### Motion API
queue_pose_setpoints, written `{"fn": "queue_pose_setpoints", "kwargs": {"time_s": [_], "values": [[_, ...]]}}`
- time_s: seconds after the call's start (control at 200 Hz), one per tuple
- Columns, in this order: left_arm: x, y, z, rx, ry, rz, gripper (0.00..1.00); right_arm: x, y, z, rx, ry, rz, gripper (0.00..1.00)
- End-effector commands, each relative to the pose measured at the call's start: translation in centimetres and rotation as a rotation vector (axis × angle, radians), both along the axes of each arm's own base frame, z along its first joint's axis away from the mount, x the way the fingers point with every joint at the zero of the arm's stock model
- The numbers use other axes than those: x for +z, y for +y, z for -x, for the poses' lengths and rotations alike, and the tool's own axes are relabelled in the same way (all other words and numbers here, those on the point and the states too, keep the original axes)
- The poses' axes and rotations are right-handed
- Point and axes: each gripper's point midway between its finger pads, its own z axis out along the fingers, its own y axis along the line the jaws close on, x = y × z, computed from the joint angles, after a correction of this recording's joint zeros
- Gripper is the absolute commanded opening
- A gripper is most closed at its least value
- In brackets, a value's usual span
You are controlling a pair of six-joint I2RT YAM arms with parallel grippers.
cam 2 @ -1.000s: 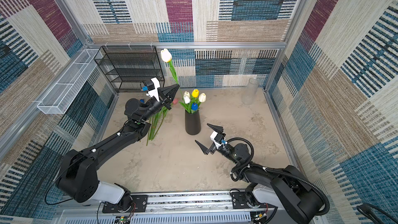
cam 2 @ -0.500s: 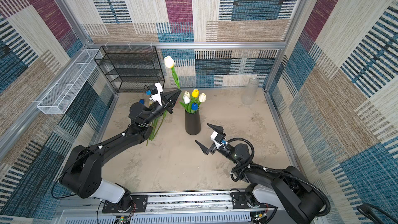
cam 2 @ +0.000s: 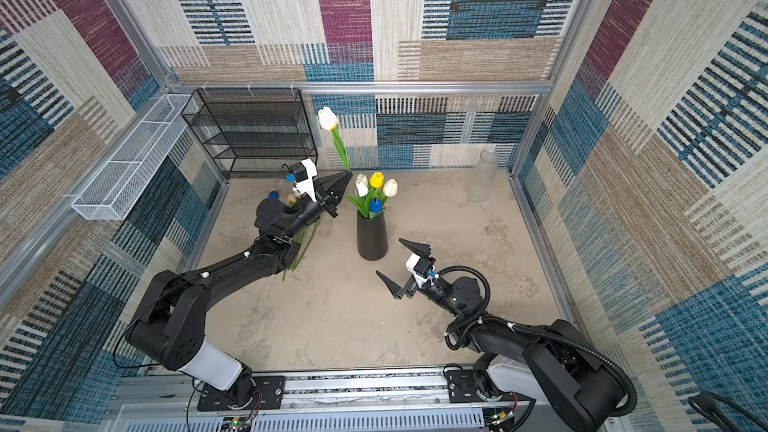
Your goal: Arrange the flowers into the vase
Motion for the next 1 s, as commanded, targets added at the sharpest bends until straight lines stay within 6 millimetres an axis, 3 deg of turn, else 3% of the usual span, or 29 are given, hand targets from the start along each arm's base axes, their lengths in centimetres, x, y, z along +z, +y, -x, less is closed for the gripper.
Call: {"fn": "queue_pose_setpoints", "kwargs": {"time_s": [0.0, 0.225, 0.366, 0.676, 0.841, 0.921, 0.997], "values": [[0.3, -0.4, 0.3, -0.019, -0.021, -0.014, 0.00, 0.7, -0.1, 0.3, 0.009, -0.020, -0.022, 1.00], [-2.9, -0.6, 0.0, -0.007, 0.042, -0.050, 0.00, 0.8, -0.2, 0.4, 0.003, -0.025, -0.023, 1.00], [-4.0, -0.8, 0.1, 0.002, 0.059, -0.091, 0.00, 0.8, -0.1, 0.3, 0.005, -0.024, -0.021, 1.00], [-6.3, -2.3, 0.9, -0.001, 0.064, -0.188, 0.00, 0.3, 0.0, 0.0, 0.000, -0.012, -0.015, 1.00], [-8.6, -3.7, 1.5, 0.011, 0.102, -0.344, 0.00, 0.1, 0.0, -0.2, -0.010, -0.010, -0.009, 1.00], [-9.2, -3.6, 1.7, 0.030, 0.116, -0.383, 0.07, 0.0, 0.0, -0.4, -0.016, -0.007, -0.005, 1.00], [-9.4, -3.0, 1.7, 0.056, 0.131, -0.401, 0.34, -0.1, 0.0, -0.5, -0.019, -0.005, -0.004, 1.00]]}}
